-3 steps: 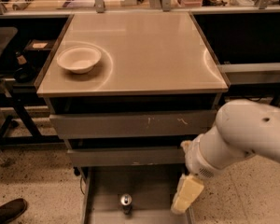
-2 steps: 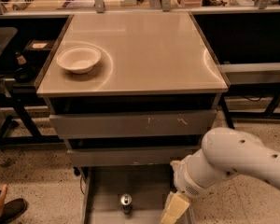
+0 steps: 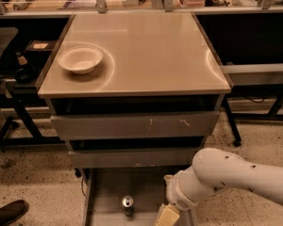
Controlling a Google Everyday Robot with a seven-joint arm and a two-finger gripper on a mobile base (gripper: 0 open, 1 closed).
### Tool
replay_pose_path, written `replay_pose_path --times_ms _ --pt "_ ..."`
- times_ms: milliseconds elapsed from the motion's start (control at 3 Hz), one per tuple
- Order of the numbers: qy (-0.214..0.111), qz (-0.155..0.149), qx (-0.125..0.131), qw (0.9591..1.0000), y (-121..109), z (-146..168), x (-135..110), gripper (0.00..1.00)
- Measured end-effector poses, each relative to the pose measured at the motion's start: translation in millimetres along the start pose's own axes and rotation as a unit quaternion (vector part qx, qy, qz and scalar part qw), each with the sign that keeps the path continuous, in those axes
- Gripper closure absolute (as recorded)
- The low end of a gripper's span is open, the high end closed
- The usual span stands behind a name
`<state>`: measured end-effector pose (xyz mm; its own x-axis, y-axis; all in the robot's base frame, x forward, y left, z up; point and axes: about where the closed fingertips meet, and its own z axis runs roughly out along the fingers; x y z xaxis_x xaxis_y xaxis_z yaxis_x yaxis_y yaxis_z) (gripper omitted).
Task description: Pick redbull can from bottom drawer and place on counter
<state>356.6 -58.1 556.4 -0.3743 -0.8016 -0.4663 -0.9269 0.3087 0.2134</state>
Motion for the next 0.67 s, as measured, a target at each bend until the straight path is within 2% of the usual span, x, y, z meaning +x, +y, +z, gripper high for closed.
replay_pose_path --times_ms 333,667 --pt "-0.024 0.021 0.0 0.9995 -8 27 4 0.0" --pt "-0.085 0.048 0.016 0.9951 -32 73 10 0.0"
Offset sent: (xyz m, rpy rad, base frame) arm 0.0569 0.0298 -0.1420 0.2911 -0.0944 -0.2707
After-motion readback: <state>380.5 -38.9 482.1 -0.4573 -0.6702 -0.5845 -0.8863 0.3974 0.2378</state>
